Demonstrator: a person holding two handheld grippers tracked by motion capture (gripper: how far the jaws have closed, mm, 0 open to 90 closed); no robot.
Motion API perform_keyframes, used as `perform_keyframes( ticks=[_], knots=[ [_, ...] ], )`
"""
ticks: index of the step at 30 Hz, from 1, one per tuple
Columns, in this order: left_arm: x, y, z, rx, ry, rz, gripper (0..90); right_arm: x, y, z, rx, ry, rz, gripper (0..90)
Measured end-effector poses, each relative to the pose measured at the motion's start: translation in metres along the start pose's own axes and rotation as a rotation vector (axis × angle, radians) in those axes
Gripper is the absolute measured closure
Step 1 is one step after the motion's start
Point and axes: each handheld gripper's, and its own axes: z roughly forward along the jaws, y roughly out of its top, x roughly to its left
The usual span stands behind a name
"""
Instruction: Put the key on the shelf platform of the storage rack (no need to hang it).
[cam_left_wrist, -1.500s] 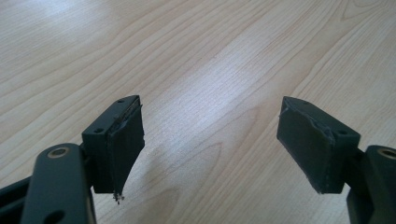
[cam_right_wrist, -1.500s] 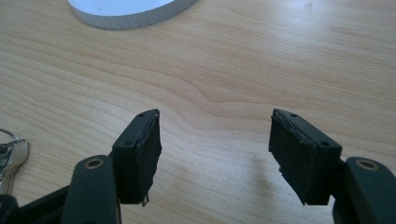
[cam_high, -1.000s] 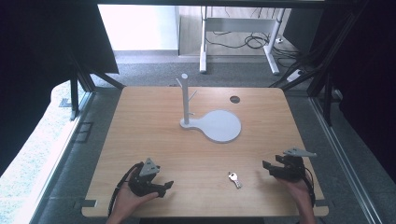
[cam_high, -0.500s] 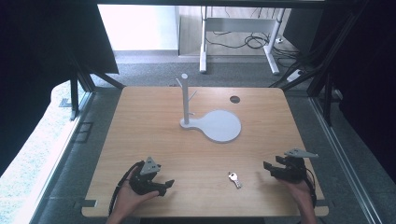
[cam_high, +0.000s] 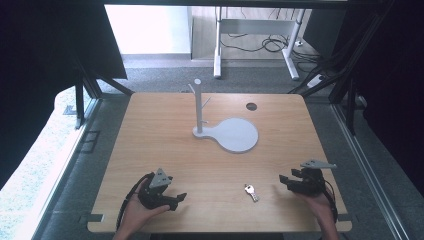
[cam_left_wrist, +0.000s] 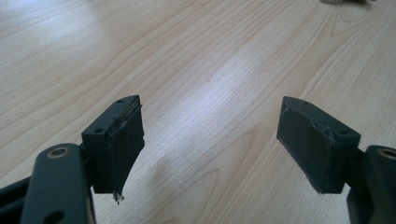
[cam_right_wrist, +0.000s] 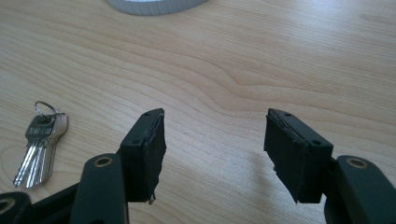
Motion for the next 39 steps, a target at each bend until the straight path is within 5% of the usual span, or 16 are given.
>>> perform_keyframes(
  ticks=[8, 18, 39],
  knots=[
    [-0.005, 0.0, 0.003, 0.007, -0.011, 0.005, 23.3, 0.007, 0.009, -0.008, -0.001, -0.001, -0.014, 41.1],
    [-0.003, -0.001, 0.003, 0.008, -0.009, -0.002, 23.2, 0.014, 0.026, -0.019, 0.081, -0.015, -0.084, 43.6],
    [-0.005, 0.0, 0.004, 0.019, -0.018, 0.011, 23.1, 0.033, 0.062, -0.02, 0.171, 0.055, -0.153, 48.1]
  ],
)
